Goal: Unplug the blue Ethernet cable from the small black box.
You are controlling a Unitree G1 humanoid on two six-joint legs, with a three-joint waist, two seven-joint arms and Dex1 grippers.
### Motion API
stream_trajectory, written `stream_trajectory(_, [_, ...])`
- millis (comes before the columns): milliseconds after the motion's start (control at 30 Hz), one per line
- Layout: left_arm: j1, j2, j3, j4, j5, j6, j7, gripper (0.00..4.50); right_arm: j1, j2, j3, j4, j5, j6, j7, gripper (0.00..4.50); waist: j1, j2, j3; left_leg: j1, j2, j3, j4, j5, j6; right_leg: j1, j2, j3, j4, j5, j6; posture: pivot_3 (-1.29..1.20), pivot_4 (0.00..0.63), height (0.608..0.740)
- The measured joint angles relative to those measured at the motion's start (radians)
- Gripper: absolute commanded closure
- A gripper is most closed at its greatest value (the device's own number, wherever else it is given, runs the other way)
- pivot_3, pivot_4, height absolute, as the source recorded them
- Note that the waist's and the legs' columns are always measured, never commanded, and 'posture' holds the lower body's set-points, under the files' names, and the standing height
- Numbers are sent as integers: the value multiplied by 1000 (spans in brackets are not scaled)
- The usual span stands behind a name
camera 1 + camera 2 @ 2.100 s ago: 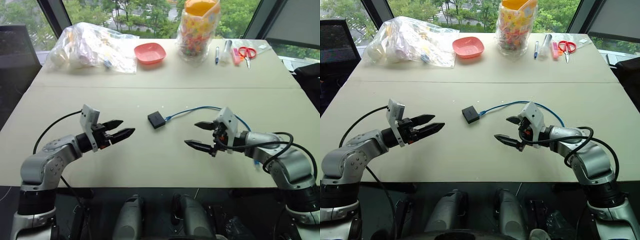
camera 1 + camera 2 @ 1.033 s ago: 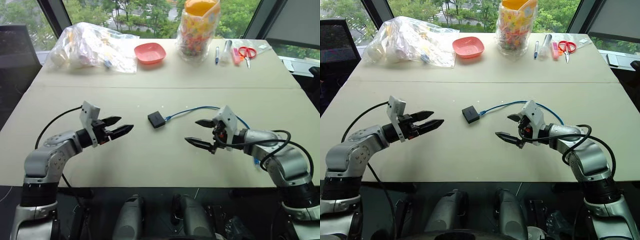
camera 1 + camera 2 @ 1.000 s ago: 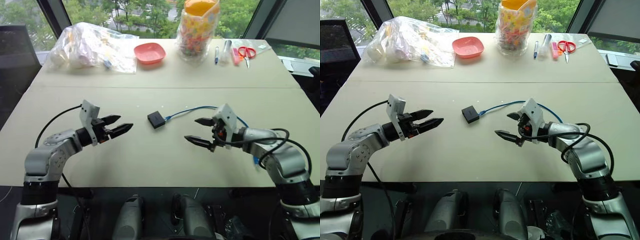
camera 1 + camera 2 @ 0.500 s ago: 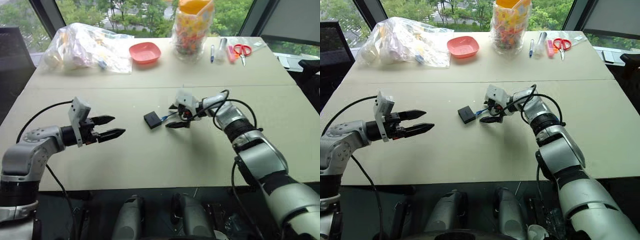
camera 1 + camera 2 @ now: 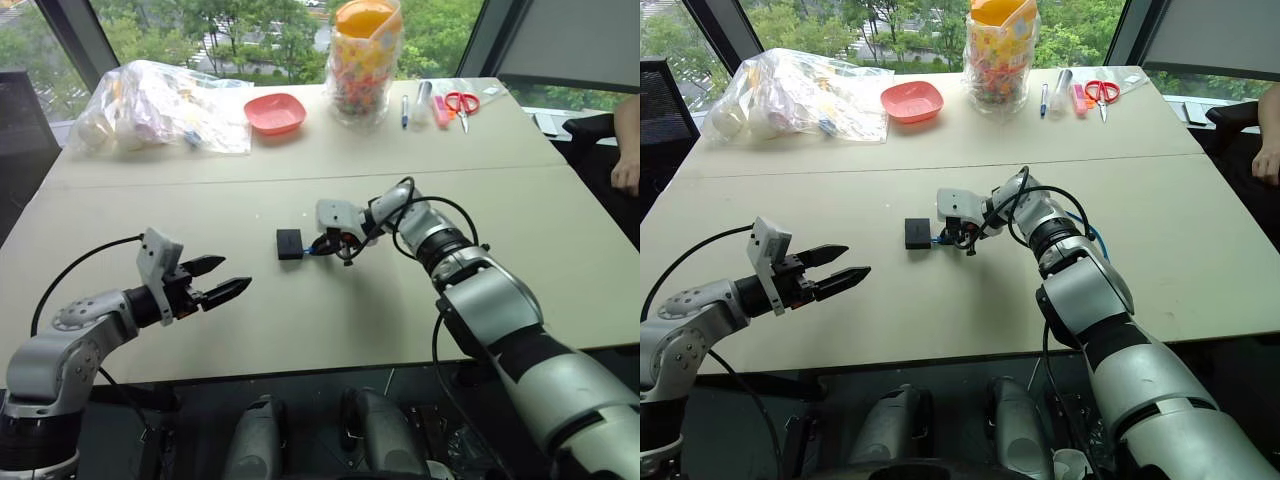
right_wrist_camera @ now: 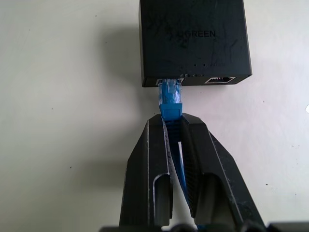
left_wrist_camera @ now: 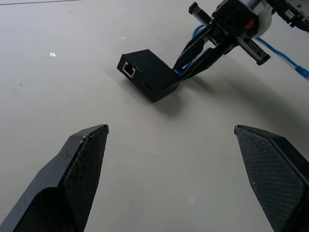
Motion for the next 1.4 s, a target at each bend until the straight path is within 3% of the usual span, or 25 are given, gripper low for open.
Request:
stream_trajectory(167, [-297, -12, -69, 332, 68, -96, -92, 115, 41, -64, 28, -76, -91, -120, -251, 4463, 17, 0, 0, -5, 0, 5, 0, 4, -6, -3, -1, 0, 0, 1, -1, 0, 150, 740])
stream_trajectory(300, [-534, -84, -133, 676, 111, -155, -225, 115, 159, -199, 18, -274, -151, -233, -430, 4463, 24, -1, 0, -12, -4, 7, 0, 5, -1, -7, -2, 3, -2, 3, 4, 0, 150, 740])
stream_trajectory(400, [-720, -144, -159, 946, 151, -206, -309, 115, 253, -232, -7, -470, -152, -244, -484, 4463, 16, -2, 0, -22, -6, 9, 0, 5, 0, -19, -1, 5, 0, 6, 5, 0, 150, 740])
stream_trajectory(533, [-921, -208, -156, 1208, 184, -273, -369, 115, 313, -242, -24, -638, -161, -187, -523, 4463, 0, -2, 0, -22, -6, 12, 0, 8, -6, -21, 0, 6, 0, 5, 7, 0, 150, 740])
stream_trajectory(733, [-1028, -278, -158, 1438, 265, -366, -443, 115, 361, -245, -59, -806, -161, -84, -549, 4463, 4, -3, 0, -20, -6, 12, 0, 5, 0, -20, 0, 7, 1, 4, 8, 0, 150, 740])
stream_trajectory(833, [-1053, -315, -156, 1498, 297, -392, -453, 926, 385, -245, -60, -846, -163, -47, -551, 4500, 8, -3, 1, -21, -6, 11, 1, 5, 0, -20, 0, 7, 1, 4, 8, 0, 150, 740])
stream_trajectory(1033, [-1100, -348, -115, 1533, 306, -413, -467, 3900, 397, -245, -60, -918, -164, 9, -555, 4500, 7, -3, 1, -21, -6, 11, 1, 5, 1, -20, 0, 7, 1, 4, 8, 0, 150, 740])
stream_trajectory(1200, [-1102, -349, -108, 1534, 326, -413, -484, 3955, 408, -248, -60, -942, -161, 25, -552, 4500, 6, -3, 1, -21, -6, 11, 1, 5, 1, -20, 0, 7, 2, 4, 8, 0, 150, 740])
stream_trajectory(1333, [-1101, -346, -93, 1540, 337, -414, -465, 3955, 431, -241, -68, -976, -126, 62, -534, 2982, 7, -3, 1, -21, -6, 11, 2, 5, 1, -20, 0, 7, 2, 4, 8, 0, 150, 740])
stream_trajectory(1400, [-1100, -343, -71, 1539, 336, -411, -455, 3955, 475, -241, -95, -1032, -99, 103, -530, 1934, 7, -3, 1, -21, -6, 11, 1, 5, 1, -20, 0, 7, 1, 4, 8, 0, 150, 740])
